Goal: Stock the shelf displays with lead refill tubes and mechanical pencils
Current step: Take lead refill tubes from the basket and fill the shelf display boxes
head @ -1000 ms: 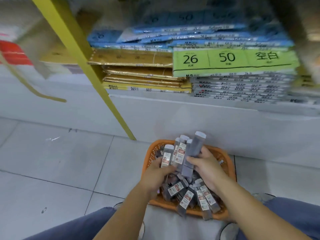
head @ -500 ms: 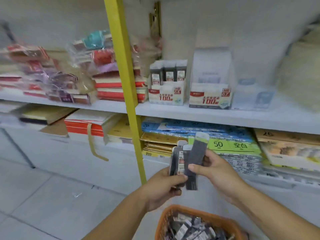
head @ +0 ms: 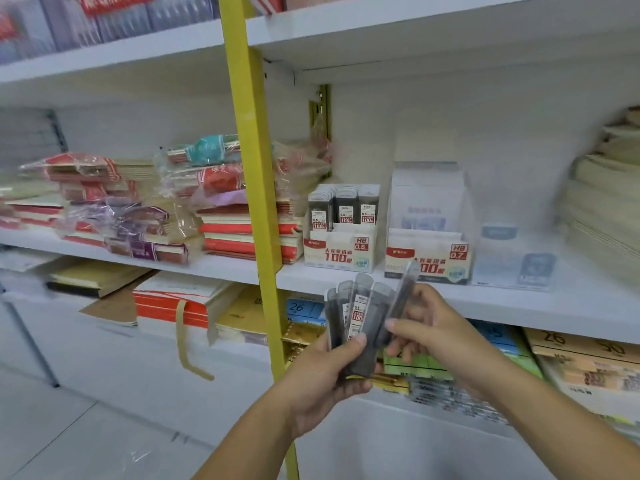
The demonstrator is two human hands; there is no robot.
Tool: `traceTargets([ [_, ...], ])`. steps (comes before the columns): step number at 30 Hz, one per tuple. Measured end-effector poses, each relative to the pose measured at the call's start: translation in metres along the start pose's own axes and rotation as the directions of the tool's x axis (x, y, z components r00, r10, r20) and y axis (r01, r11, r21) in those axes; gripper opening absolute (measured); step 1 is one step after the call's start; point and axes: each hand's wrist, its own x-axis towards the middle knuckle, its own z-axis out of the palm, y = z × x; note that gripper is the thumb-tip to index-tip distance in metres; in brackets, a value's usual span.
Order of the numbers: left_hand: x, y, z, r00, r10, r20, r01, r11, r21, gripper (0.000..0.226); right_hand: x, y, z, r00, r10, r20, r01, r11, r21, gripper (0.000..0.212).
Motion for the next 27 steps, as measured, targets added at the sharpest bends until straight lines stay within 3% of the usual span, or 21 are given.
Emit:
traceTargets([
  [6,-0.001,0.003,-0.004,0.996,0.051,-0.071,-0.051,0.999,0.001,0.052,0.005,-0.005,0.004,0.997,-0.003,-0.076,-0.006,0.993,-0.116,0.011],
  [9,-0.005,0.012,-0.010,0.989,0.115,-0.090,-0.117,0.993,-0.020,0.049,-0.001,-0.012,0.009,0.999,-0.025,-0.041,0.020,0.992,-0.125,0.031],
  [12,-0.009,0.020,-0.012,0.987,0.148,-0.061,-0.150,0.988,-0.026,0.044,-0.006,-0.018,0.021,0.991,-0.111,-0.071,0.109,0.994,-0.027,0.059],
  [15,-0.010,0.026,-0.012,0.984,0.170,-0.046,-0.171,0.985,-0.027,0.037,-0.007,-0.025,0.029,0.972,-0.200,-0.123,0.194,0.979,-0.061,0.067],
  [18,-0.007,0.036,-0.014,0.971,0.224,-0.085,-0.225,0.974,-0.002,0.029,0.000,-0.050,0.027,0.934,-0.329,-0.141,0.300,0.934,-0.196,0.047],
  [21,0.000,0.050,-0.022,0.950,0.283,-0.133,-0.286,0.958,-0.006,0.025,0.028,-0.092,0.014,0.881,-0.429,-0.200,0.386,0.896,-0.221,0.022],
  [24,0.008,0.064,-0.032,0.925,0.342,-0.166,-0.350,0.937,-0.018,0.028,0.069,-0.133,0.002,0.819,-0.544,-0.182,0.419,0.784,-0.458,0.016],
  [27,0.016,0.070,-0.042,0.908,0.375,-0.184,-0.386,0.922,-0.028,0.034,0.111,-0.149,-0.001,0.809,-0.583,-0.073,0.325,0.547,-0.772,0.013],
])
